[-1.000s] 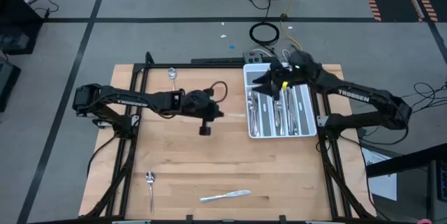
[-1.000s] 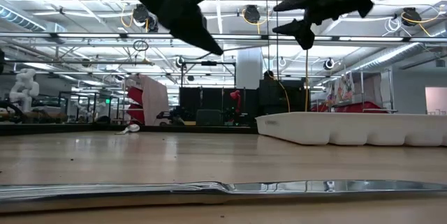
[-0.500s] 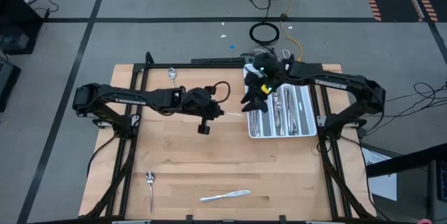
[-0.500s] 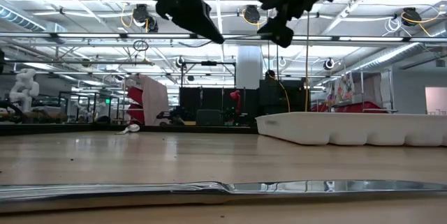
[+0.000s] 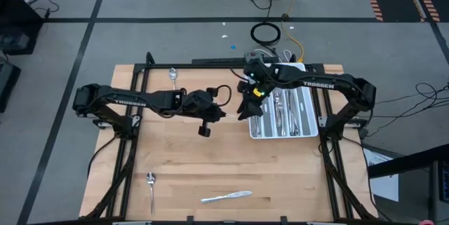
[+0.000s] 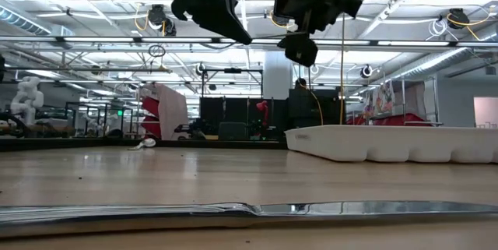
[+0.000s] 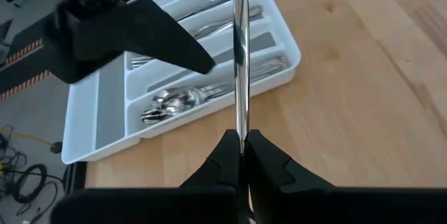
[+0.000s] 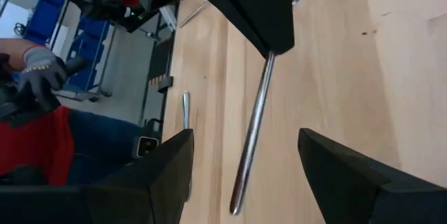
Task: Sort silverware
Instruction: Put the silver fork into the white silverware tray
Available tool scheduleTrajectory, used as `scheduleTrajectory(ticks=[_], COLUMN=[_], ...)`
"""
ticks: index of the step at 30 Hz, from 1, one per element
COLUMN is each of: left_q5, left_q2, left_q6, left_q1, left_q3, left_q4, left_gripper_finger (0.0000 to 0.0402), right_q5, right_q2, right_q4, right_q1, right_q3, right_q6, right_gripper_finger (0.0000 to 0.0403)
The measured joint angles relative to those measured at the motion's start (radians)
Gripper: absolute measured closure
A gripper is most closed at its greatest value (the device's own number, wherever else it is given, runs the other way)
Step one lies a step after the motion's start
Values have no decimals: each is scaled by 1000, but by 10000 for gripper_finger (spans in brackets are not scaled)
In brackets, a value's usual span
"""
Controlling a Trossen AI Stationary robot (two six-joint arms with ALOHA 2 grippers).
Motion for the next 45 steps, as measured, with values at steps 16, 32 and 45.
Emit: scheduleTrajectory(ticks=[16,32,45], left_q5=[-13,-18,-41], left_q2=[8,21,21], left_q6=[9,9,8], left_q1=[0,0,-1], left_q3=[-1,-2,-2], left_q4=[7,30,37], left_gripper_finger=[392,392,392], right_q5=[-3,9,15], right_q2=[61,61,71], right_q4=[81,92,82], right_q1=[4,4,4], right_q3=[0,0,0], right_q6=[3,-1,-106], right_gripper_finger=[175,231,329])
